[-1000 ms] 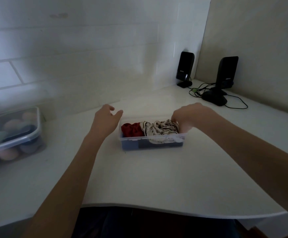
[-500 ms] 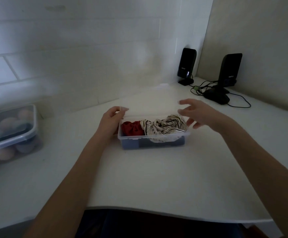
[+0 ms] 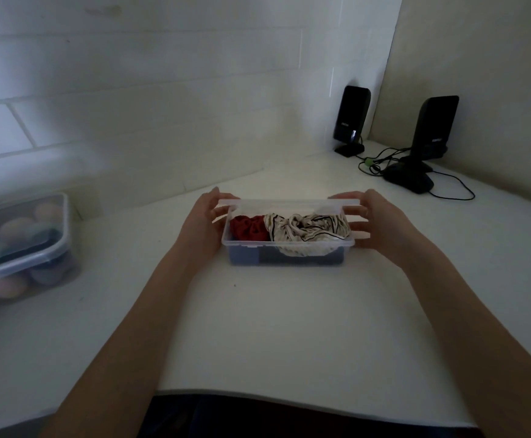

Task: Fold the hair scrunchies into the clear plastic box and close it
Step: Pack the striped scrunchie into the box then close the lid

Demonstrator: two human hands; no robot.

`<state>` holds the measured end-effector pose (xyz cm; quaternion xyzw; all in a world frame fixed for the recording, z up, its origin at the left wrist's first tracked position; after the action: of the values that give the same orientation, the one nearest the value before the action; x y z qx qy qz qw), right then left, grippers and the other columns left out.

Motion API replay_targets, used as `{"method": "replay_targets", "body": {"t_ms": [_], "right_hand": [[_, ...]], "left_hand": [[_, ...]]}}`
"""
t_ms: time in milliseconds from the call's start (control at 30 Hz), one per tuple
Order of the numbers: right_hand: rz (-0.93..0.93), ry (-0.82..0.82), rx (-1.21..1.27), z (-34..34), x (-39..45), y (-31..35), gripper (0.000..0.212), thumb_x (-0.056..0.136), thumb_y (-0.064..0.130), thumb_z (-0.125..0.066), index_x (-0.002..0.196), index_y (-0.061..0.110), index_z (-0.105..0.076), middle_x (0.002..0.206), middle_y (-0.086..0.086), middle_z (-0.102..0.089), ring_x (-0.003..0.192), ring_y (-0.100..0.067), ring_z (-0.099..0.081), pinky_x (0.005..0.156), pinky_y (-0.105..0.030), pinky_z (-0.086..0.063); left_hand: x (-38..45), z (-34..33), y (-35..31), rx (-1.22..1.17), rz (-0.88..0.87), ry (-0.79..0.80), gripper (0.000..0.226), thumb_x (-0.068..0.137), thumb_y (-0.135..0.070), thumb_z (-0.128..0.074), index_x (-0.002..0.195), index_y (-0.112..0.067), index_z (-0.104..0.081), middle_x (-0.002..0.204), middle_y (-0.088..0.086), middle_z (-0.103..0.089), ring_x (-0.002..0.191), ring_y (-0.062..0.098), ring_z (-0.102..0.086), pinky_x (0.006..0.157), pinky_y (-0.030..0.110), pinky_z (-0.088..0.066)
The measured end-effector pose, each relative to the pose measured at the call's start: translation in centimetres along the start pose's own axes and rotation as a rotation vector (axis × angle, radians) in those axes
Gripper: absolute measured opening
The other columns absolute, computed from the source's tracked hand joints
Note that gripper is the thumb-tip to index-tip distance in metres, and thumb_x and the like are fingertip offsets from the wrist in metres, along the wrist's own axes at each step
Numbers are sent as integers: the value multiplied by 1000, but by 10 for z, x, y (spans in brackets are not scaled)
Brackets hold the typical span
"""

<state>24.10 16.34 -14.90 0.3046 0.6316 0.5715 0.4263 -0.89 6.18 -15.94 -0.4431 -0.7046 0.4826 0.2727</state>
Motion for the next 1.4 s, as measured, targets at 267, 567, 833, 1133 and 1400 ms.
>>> {"method": "replay_targets", "body": {"t_ms": [267, 567, 833, 1133, 1400], "right_hand": [[53, 154, -113, -10, -3, -6, 41, 90, 18, -60, 129, 24, -49, 110, -6, -66, 94, -21, -67, 87, -32, -54], [67, 195, -57, -14, -4, -4, 44, 92, 13, -55, 134, 16, -44, 110, -10, -65, 95, -21, -67, 79, -28, -59], [335, -16, -332, -20, -10, 2, 32, 100, 22, -41, 131, 23, -46, 122, -6, -62, 102, -17, -63, 82, -23, -50], [315, 182, -312, -28, -12, -5, 60, 87, 40, -58, 142, 31, -33, 133, 8, -47, 119, -10, -50, 90, -17, -43], [435, 139, -472, -25, -8, -10, 75, 76, 17, -75, 138, 23, -35, 122, 14, -49, 112, -2, -52, 86, -2, -41]], "left_hand": [[-3, -3, 7, 211, -34, 137, 18, 85, 1, -55, 86, -17, -59, 74, 4, -69, 65, 15, -64, 58, 22, -53], [-4, 1, 10, 273, -37, 115, 27, 85, -3, -59, 112, -4, -61, 99, 11, -69, 81, 14, -70, 73, 20, -57], [-11, -1, 4, 475, -152, 81, 38, 89, -17, -58, 126, -21, -54, 116, 6, -63, 102, 20, -62, 88, 26, -50], [-22, -10, 9, 730, -119, 207, 104, 60, -39, -75, 147, -30, -17, 151, -6, -26, 133, 12, -32, 105, 27, -30], [-24, -14, 6, 829, -307, 249, 78, 50, -49, -79, 120, -43, -45, 120, -5, -53, 111, 5, -54, 93, 18, -40]]}}
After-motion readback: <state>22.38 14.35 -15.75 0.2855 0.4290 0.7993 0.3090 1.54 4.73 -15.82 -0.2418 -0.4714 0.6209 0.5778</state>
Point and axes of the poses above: each hand's wrist, its own x-axis towards the middle knuckle, its own z-axis out of the back of the hand, y = z × x, the point moved 7 cm from there along x, towards the middle knuckle
